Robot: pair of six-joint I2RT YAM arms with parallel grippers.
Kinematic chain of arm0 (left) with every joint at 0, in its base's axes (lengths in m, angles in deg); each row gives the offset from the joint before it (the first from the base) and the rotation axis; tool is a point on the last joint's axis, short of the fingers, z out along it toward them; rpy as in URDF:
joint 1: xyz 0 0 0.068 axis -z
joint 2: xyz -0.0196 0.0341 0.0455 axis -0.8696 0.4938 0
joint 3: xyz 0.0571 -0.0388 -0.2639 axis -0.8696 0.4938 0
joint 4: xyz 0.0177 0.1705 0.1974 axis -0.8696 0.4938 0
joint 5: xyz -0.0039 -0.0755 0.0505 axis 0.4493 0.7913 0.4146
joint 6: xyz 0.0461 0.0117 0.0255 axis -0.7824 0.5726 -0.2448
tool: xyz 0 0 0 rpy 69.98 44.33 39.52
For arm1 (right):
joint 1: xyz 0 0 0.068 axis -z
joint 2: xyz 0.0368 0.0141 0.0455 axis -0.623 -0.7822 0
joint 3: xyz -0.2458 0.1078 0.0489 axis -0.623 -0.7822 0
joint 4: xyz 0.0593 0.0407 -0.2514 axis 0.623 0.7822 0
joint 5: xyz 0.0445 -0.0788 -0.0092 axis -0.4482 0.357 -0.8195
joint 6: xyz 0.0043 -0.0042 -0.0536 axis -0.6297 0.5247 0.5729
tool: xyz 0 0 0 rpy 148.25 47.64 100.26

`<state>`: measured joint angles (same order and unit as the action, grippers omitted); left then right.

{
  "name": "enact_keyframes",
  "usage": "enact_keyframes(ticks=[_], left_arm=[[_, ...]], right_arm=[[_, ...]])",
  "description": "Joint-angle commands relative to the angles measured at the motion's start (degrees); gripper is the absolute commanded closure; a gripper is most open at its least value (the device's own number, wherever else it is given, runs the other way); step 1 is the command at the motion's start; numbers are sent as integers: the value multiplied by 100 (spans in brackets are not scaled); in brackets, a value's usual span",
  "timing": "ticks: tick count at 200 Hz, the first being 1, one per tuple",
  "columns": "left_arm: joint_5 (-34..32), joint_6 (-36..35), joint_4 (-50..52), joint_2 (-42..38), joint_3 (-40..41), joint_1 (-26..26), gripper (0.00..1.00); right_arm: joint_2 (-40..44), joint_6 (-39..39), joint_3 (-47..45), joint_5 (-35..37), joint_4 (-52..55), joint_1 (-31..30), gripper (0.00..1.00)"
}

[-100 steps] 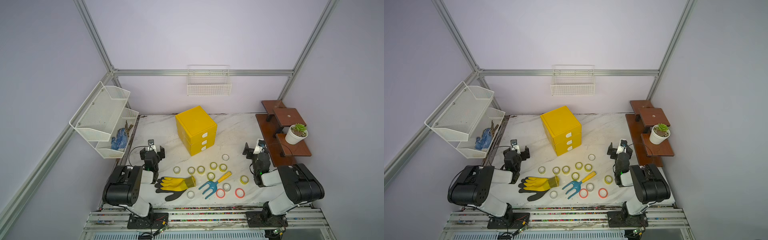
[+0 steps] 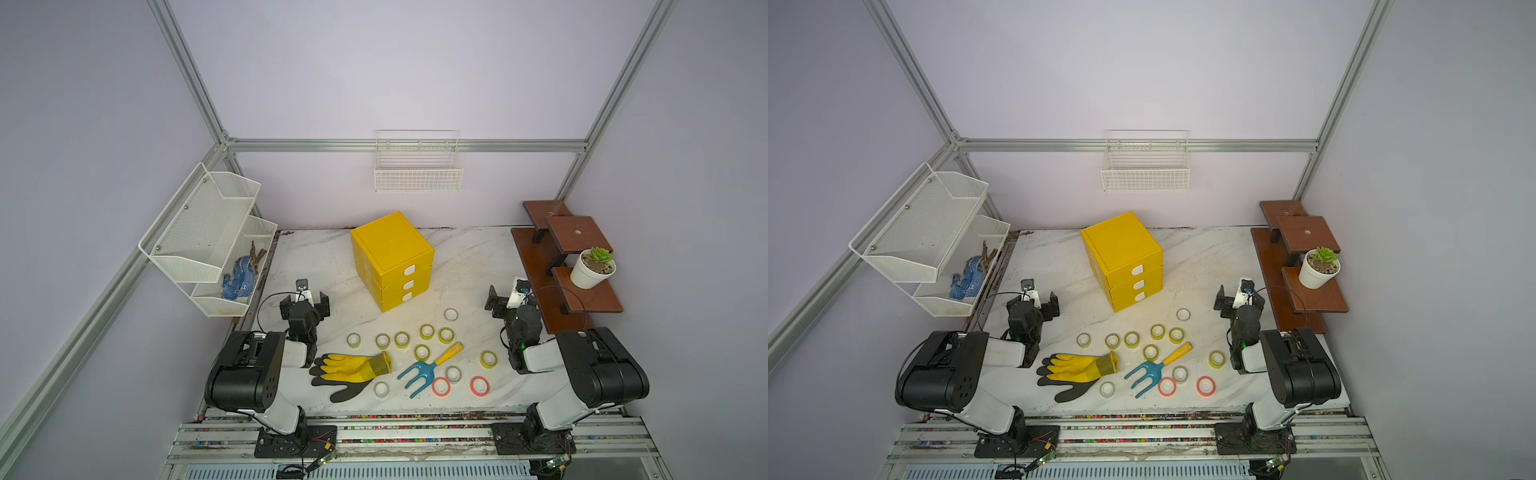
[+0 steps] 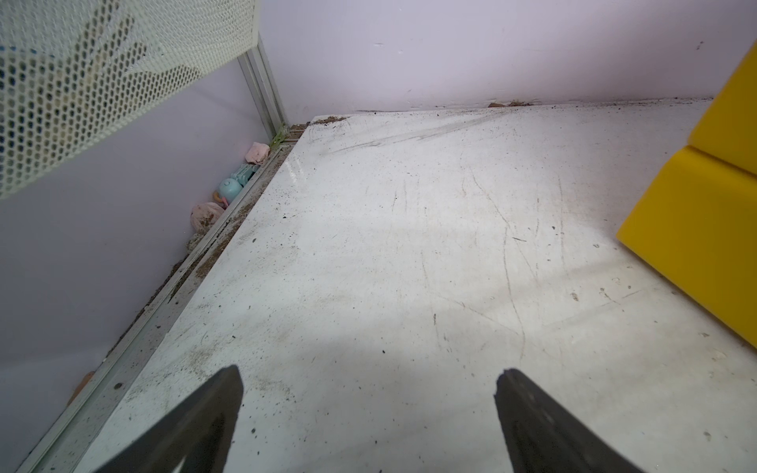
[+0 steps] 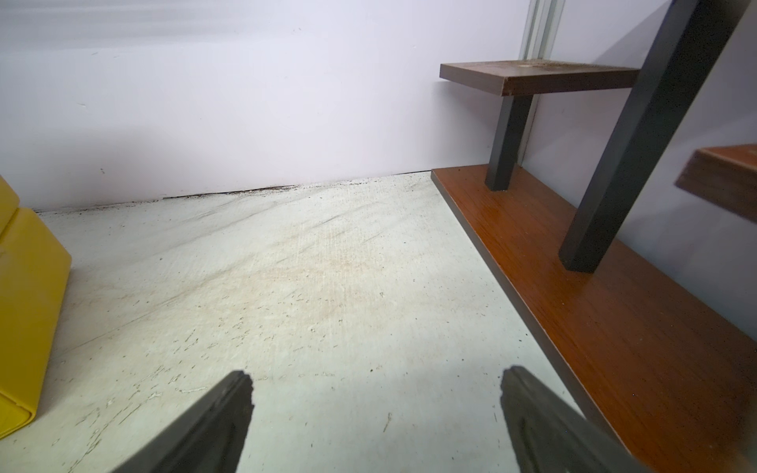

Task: Place the transparent tape into the drawer according to color
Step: Adjust the storage box at the center of the board.

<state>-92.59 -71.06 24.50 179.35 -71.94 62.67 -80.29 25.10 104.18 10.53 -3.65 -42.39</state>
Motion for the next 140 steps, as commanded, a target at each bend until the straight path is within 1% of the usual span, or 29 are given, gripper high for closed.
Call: enact_keyframes(ticks=[1, 128, 140], left_arm=[[40, 58, -240, -63, -61, -42, 0], [35, 67, -233, -72, -65, -42, 0], [-160, 60, -350, -136, -23, -37, 0]], right_arm=[[78, -63, 29, -41, -64, 41, 1], [87, -121, 22, 0, -91, 50, 1], [225, -169, 48, 124, 87, 40, 1]])
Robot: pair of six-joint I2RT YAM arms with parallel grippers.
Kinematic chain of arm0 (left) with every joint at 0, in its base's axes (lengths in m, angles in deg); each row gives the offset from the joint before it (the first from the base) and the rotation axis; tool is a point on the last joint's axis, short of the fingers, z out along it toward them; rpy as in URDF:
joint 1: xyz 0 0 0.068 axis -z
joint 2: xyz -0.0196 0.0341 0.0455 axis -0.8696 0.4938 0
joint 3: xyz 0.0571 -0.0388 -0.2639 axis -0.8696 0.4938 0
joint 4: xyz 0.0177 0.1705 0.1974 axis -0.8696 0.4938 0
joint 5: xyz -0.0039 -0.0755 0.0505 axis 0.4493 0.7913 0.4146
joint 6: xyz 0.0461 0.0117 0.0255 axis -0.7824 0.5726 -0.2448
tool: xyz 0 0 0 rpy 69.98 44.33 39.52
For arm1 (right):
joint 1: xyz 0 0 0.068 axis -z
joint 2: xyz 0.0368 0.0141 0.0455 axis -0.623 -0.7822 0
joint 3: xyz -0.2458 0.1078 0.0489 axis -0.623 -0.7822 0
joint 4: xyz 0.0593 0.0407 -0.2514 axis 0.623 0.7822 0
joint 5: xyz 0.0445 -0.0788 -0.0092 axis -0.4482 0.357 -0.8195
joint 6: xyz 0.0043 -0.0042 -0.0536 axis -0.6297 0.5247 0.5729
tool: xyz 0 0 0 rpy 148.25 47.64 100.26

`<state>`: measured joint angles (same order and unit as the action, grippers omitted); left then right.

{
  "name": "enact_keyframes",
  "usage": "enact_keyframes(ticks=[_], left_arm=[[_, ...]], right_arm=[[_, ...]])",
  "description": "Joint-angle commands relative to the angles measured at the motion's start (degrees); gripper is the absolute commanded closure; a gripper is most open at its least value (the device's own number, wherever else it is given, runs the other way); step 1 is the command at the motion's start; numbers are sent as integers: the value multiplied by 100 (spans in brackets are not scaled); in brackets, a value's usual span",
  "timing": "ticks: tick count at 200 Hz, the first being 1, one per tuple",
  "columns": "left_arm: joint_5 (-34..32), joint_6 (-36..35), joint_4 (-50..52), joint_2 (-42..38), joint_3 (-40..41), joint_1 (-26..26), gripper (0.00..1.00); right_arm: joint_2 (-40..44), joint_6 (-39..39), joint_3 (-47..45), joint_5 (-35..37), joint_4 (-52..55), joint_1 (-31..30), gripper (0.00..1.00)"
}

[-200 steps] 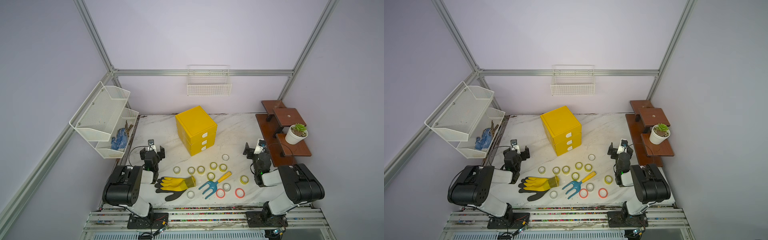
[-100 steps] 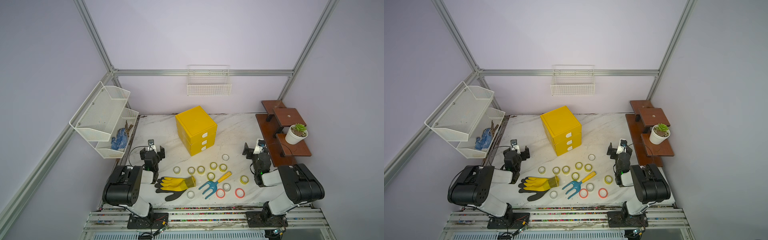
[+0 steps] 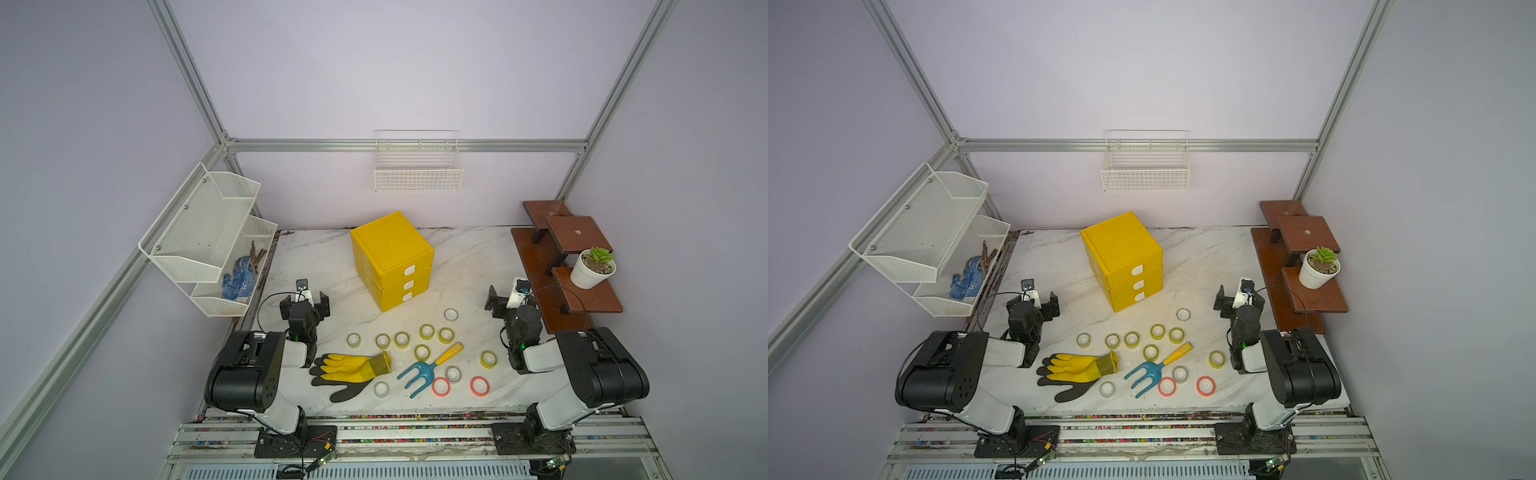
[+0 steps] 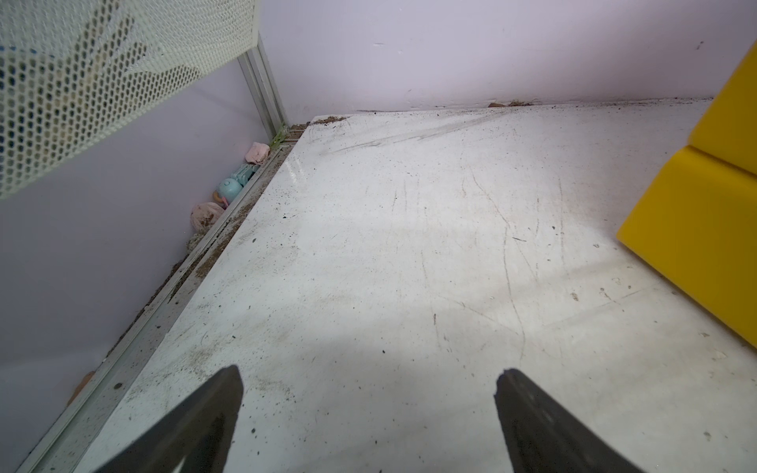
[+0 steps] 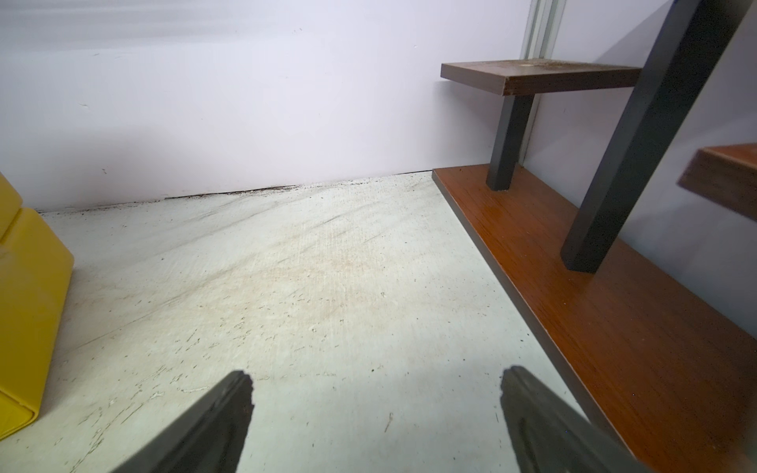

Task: Place the transparent tape into the drawer according to color
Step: Adjust the storage box at the center of the board.

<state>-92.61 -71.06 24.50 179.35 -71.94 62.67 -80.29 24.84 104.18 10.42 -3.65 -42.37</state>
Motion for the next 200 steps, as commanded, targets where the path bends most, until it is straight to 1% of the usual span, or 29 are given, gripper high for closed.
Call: enact_keyframes(ticks=[1, 9, 16, 29, 38, 47, 71, 82, 91, 98, 110, 119, 130, 136, 142, 145, 170, 177, 191, 200], left_arm=[[-179, 73, -349, -152, -22, -39, 0], [-419, 205, -2, -373, -79, -37, 0], [-674, 363, 542, -588, -244, -42, 0], [-916, 502, 1558, -832, -664, -42, 0], [-895, 453, 1893, -868, -869, -42, 0], [-886, 445, 2197, -892, -1052, -42, 0], [-1109, 777, 2804, -915, -1492, -42, 0], [-1251, 1142, 2950, -915, -1686, -42, 0], [-1274, 1628, 3132, -916, -1913, -43, 0], [-1279, 1903, 3283, -883, -2077, -42, 0], [-1229, 2288, 3613, -839, -2326, -46, 0], [-1221, 2660, 3881, -854, -2450, -42, 0], [-1429, 3223, 4367, -893, -2612, -44, 0], [-1632, 3646, 4712, -906, -2703, -42, 0], [-1812, 4128, 5156, -915, -2807, -48, 0], [-1835, 4256, 5309, -903, -2844, -61, 0], [-1084, 4039, 5200, -913, -2896, -136, 0], [-808, 4080, 5114, -916, -2874, -153, 0], [35, 4234, 4920, -915, -2866, -270, 0], [275, 4389, 5024, -915, -2957, -305, 0]], right_arm=[[319, -149, 56, 145, 126, 35, 1], [620, -205, 144, 335, 501, 32, 1], [824, -247, 257, 436, 901, 38, 1], [1103, -207, 533, 323, 1715, 38, 1], [1224, -225, 721, 236, 2203, 35, 1], [1317, -315, 866, 297, 2615, 30, 1], [1560, -902, 1223, 944, 3549, 8, 1], [1690, -1005, 1251, 945, 3678, 11, 1], [1764, -1127, 1164, 950, 3486, 6, 1], [1792, -1386, 1093, 1070, 3317, 8, 1], [1782, -2023, 986, 1339, 3104, 17, 1], [1831, -2735, 991, 1609, 3422, 20, 1], [1838, -3571, 1086, 1947, 4006, 60, 1], [1799, -3753, 1129, 1860, 4150, 119, 1], [1763, -3769, 1151, 1618, 4174, 201, 1], [1748, -3768, 1154, 1526, 4173, 214, 1], [1694, -3952, 1259, 1251, 4475, 256, 1], [1732, -3917, 1333, 1145, 4644, 253, 1], [1816, -3691, 1538, 888, 5028, 252, 1], [1866, -3521, 1663, 639, 5228, 252, 1]])
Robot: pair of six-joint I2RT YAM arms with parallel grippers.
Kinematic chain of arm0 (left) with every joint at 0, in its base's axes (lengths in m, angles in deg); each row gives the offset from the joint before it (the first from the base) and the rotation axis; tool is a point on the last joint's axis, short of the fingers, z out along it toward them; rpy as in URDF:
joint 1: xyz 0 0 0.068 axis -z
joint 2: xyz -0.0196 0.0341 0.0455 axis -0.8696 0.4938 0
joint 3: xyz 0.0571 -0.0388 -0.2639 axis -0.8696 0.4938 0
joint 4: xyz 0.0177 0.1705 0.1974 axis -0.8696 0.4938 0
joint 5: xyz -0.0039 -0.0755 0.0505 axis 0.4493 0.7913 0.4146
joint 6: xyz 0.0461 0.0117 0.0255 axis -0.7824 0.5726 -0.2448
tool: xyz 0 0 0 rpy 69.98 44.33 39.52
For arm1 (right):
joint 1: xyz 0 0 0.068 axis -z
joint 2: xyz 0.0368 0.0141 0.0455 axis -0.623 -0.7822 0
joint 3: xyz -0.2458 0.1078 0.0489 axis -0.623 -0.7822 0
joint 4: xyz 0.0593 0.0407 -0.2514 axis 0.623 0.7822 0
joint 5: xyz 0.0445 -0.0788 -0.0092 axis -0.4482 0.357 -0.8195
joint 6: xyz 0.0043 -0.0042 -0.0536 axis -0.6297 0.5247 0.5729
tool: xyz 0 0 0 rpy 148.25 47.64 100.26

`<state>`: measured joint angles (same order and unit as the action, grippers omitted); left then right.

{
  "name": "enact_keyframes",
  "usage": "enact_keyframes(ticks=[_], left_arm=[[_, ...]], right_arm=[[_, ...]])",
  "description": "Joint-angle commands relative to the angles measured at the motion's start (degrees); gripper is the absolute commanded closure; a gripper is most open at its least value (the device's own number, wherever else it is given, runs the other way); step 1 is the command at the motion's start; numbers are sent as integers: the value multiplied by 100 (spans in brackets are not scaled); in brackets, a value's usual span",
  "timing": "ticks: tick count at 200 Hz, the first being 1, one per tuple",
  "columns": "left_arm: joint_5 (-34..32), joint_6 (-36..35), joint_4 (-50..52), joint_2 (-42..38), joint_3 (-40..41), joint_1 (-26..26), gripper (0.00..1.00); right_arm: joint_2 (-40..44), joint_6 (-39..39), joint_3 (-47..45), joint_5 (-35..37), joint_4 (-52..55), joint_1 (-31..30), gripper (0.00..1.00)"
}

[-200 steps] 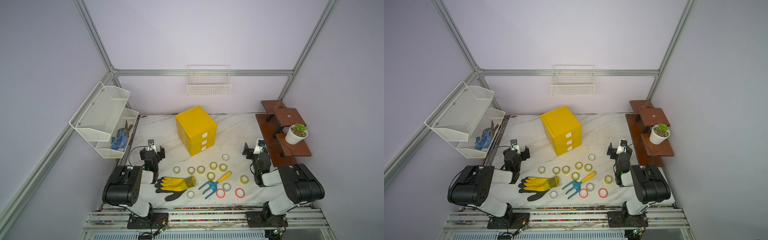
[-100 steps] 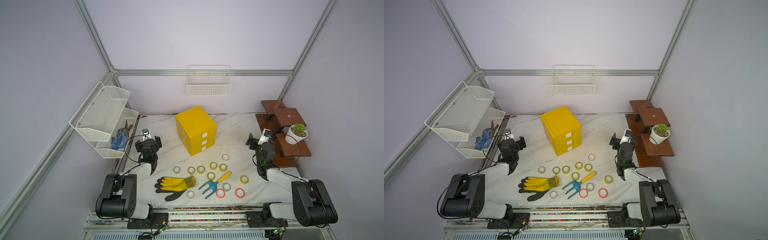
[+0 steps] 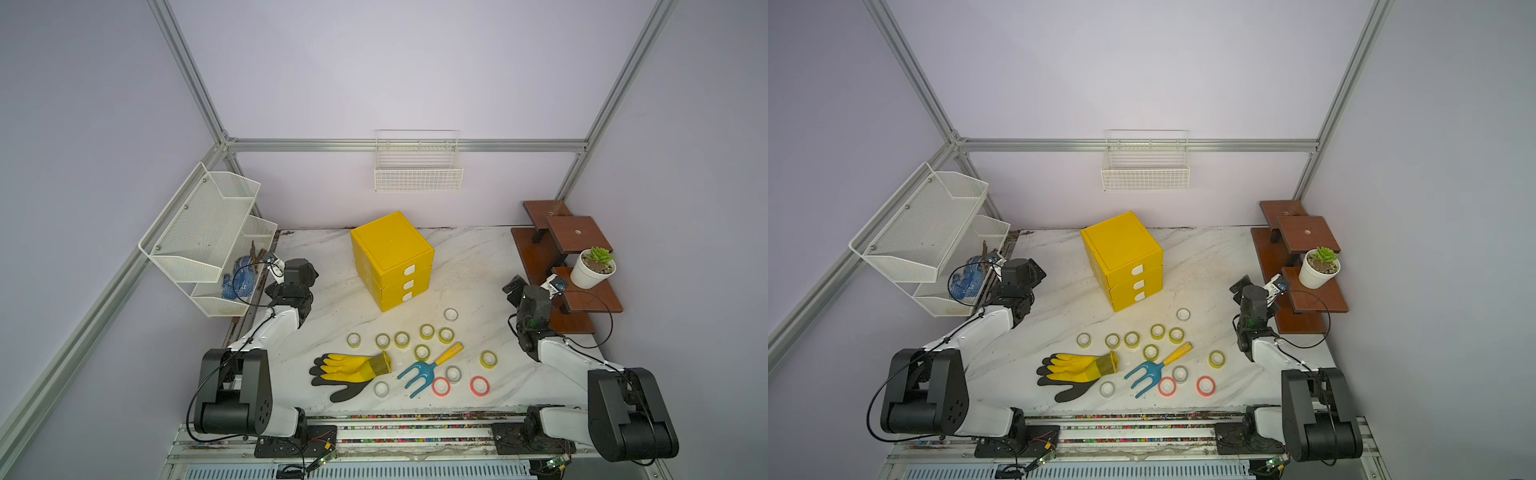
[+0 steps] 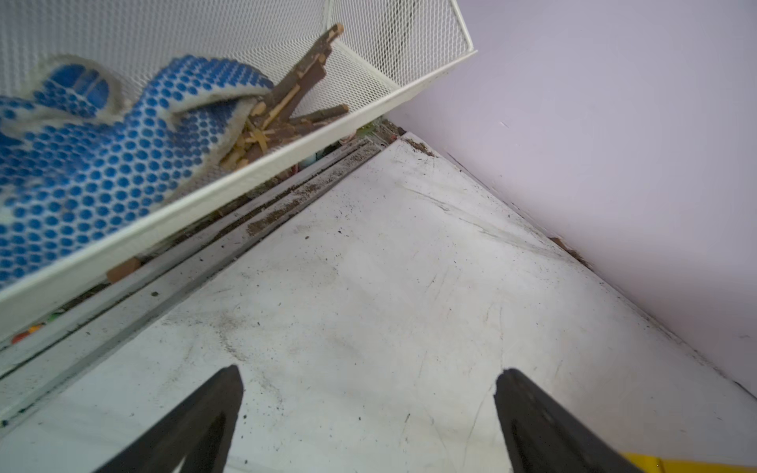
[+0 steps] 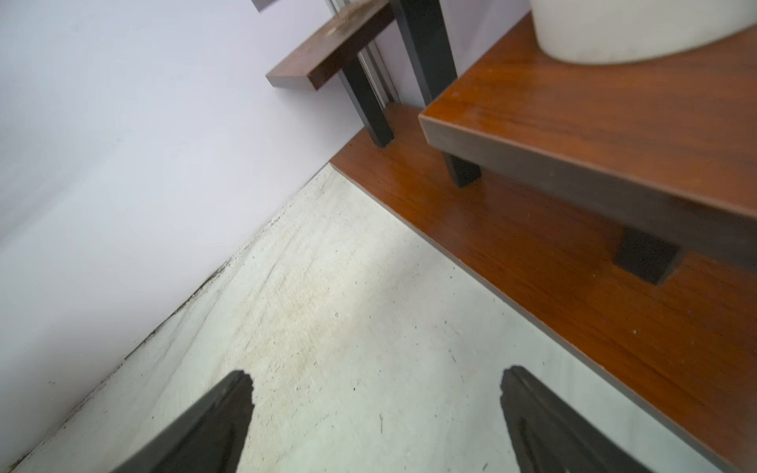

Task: Place the transparent tape into the drawer according to color
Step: Adjust the storage box at the center of the board.

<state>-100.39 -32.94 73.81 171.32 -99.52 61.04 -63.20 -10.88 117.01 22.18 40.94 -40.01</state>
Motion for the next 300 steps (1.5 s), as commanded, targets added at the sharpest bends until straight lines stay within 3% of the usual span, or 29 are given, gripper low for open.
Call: enact_keyframes(ticks=[1, 24, 72, 121, 150, 156, 173, 211, 300], left_arm=[[1070, 592, 114, -113, -221, -141, 0], [1751, 407, 410, -109, -575, -150, 0], [3101, 542, 806, -391, -1112, -5, 0], [3859, 49, 1281, -486, -1697, 485, 0], [3945, -331, 1712, -283, -2150, 827, 0], [3946, -379, 1737, -272, -2171, 870, 0], [3853, -439, 1756, -294, -2143, 937, 0], [3798, -657, 1936, -283, -2219, 968, 0], [3899, -809, 2014, -210, -2279, 1078, 0]], right_arm=[[164, 67, 389, -564, 796, 16, 1], [339, 185, 612, -1148, 1240, 16, 1], [510, -232, 548, -2817, 1018, -67, 16], [195, -163, 980, -4009, 832, -979, 24], [-367, 21, 1649, -4125, 838, -1566, 32], [-527, 52, 1805, -4134, 844, -1636, 42], [-932, 54, 2206, -4177, 847, -1761, 48], [-1672, 192, 2920, -3989, 1063, -1996, 50], [-2461, 99, 3961, -3176, 1434, -2023, 55]])
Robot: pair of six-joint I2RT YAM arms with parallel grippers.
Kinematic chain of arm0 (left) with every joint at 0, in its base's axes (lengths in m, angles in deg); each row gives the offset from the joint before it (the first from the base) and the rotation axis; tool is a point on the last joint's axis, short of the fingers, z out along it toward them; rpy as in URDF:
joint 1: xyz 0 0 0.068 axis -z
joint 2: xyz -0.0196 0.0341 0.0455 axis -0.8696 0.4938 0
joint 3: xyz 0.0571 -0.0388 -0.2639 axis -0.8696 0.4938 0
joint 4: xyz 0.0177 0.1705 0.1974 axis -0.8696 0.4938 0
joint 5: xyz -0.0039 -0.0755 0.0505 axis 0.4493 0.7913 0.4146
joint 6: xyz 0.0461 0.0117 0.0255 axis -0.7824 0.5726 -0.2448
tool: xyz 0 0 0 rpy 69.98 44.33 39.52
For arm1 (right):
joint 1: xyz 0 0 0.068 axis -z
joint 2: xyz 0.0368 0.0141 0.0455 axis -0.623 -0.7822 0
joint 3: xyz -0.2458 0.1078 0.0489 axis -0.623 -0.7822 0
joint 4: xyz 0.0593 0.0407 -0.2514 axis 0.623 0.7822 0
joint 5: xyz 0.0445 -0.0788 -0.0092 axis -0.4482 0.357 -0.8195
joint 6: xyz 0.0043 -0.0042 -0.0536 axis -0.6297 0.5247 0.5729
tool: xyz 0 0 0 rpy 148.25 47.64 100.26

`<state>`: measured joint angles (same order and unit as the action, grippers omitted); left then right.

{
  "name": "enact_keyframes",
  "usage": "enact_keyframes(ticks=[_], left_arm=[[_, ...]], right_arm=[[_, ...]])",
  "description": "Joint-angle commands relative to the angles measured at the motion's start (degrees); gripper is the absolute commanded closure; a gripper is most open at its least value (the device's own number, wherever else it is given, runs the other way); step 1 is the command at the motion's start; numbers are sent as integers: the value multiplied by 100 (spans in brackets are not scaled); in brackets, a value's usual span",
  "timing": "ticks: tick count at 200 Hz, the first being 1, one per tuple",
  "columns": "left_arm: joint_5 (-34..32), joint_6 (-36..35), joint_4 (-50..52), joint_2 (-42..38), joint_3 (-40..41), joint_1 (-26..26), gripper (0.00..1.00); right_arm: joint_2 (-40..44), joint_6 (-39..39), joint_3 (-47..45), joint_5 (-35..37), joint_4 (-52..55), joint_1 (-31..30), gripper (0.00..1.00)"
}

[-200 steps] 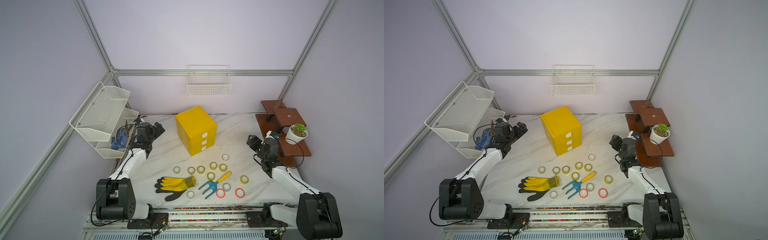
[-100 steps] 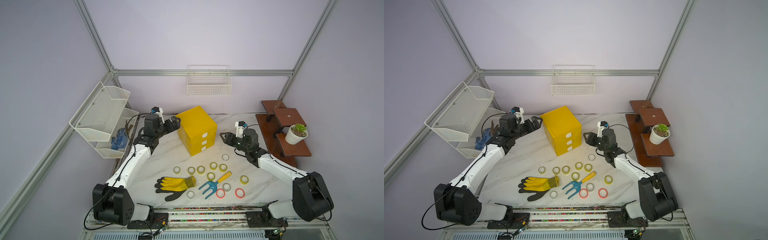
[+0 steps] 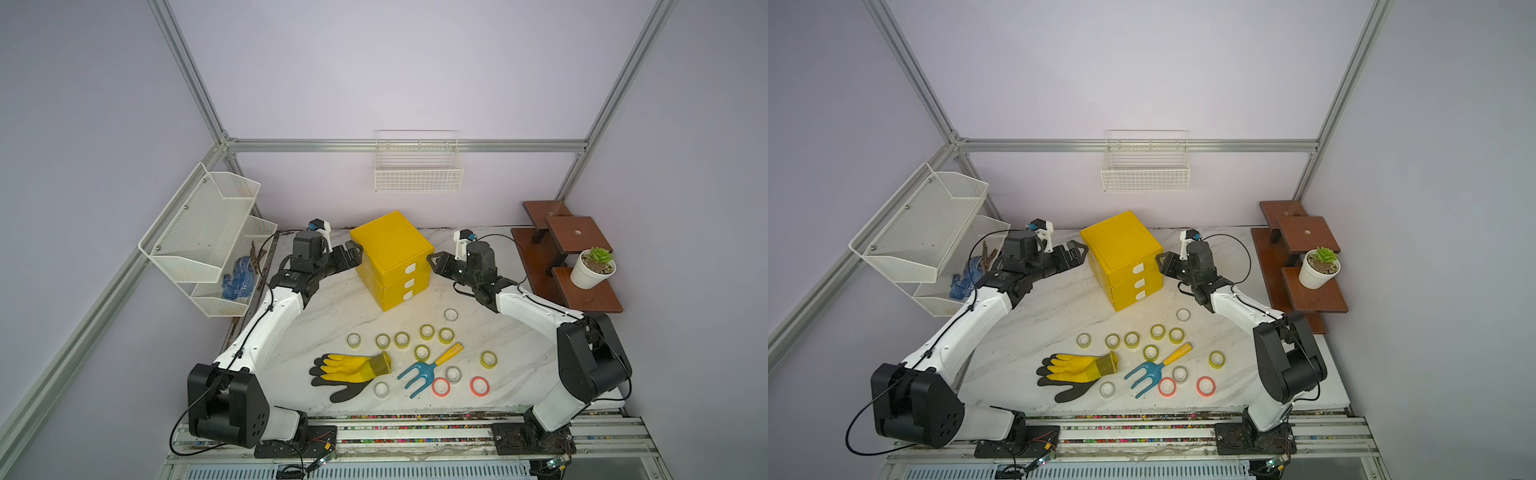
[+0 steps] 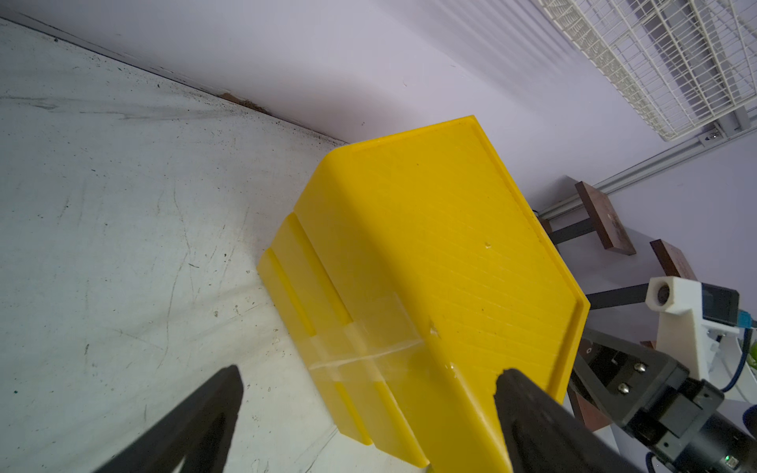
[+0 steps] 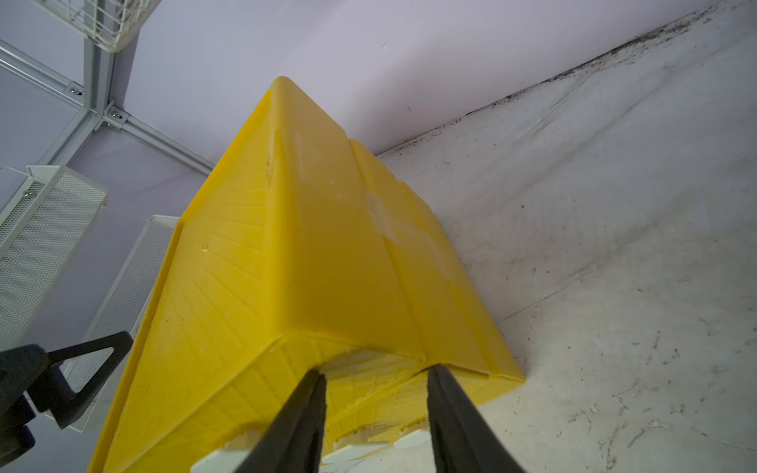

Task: Place the transparent tape into the drawer according to color
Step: Adjust the storage box at the center of the board, then open the drawer in the storage box.

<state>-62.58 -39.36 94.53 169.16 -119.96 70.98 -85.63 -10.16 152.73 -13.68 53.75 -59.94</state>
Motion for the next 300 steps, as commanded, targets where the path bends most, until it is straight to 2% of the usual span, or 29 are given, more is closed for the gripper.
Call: enact_keyframes(ticks=[1, 42, 67, 110, 167, 300], left_arm=[[119, -166, -52, 6, -236, 85, 0], [147, -185, 26, 371, -508, 284, 0], [-75, -197, 110, 595, -764, 529, 0], [-277, -221, 132, 889, -819, 735, 0], [-227, -245, 21, 876, -695, 736, 0], [-162, -322, -10, 879, -659, 729, 1]], right_arm=[[-226, 24, 401, 424, 159, -30, 54], [34, -314, 281, 429, 98, -38, 45], [506, -1098, -311, 116, -389, -61, 36], [682, -2666, -1223, -398, -1881, -346, 35], [164, -3586, -1198, -581, -2845, -577, 36], [-461, -3915, -920, -535, -3185, -646, 44]])
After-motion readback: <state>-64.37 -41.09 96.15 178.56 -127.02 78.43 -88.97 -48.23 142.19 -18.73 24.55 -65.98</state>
